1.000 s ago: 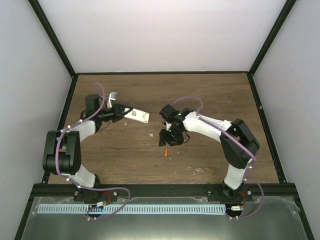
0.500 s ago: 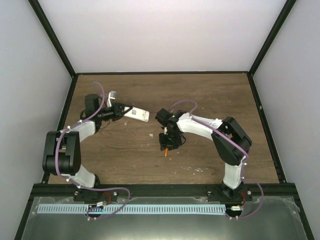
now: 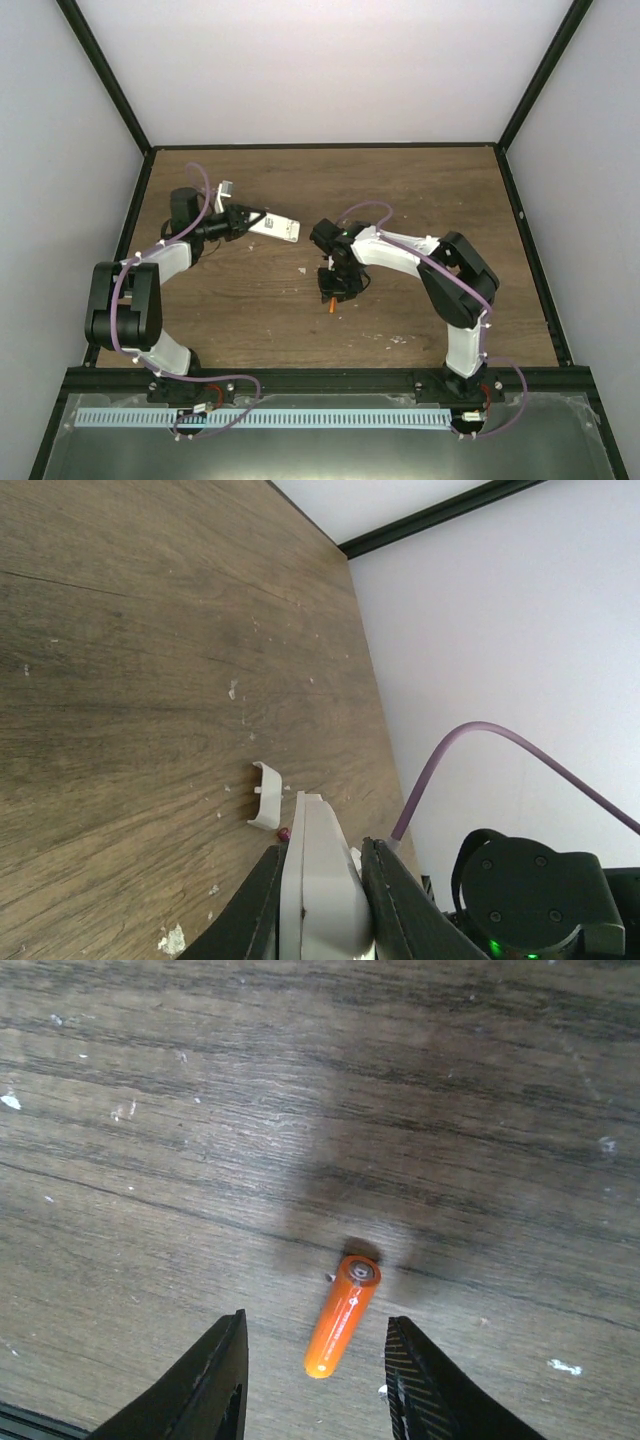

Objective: Load the batteries into the remote control

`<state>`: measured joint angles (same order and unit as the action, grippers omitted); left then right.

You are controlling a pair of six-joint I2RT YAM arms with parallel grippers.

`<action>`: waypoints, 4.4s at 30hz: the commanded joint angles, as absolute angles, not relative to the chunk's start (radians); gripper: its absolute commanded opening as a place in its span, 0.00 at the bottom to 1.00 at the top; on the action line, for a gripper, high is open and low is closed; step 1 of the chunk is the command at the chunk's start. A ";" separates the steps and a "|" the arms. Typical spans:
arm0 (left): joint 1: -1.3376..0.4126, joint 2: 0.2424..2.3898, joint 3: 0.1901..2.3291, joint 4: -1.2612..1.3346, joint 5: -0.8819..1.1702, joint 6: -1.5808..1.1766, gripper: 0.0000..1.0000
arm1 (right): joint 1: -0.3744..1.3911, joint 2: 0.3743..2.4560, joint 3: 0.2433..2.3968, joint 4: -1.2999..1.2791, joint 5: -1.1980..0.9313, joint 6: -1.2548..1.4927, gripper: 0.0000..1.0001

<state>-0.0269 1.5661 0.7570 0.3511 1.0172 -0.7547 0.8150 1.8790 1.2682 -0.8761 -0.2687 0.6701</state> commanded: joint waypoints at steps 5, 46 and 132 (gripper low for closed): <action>-0.032 1.543 0.753 0.358 1.031 -0.731 0.00 | 0.821 1.904 1.269 -0.857 -0.258 0.663 0.35; -0.043 1.559 0.664 0.623 1.047 -0.927 0.00 | 0.763 1.741 1.221 -0.781 -0.208 0.616 0.01; -0.127 1.431 0.481 1.052 0.886 -1.249 0.00 | 0.800 1.667 1.426 -0.601 -0.030 0.530 0.01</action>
<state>-0.1242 1.4498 0.4545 1.0199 0.8940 -1.2720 0.7918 1.6615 1.4303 -0.5686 -0.0494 0.5453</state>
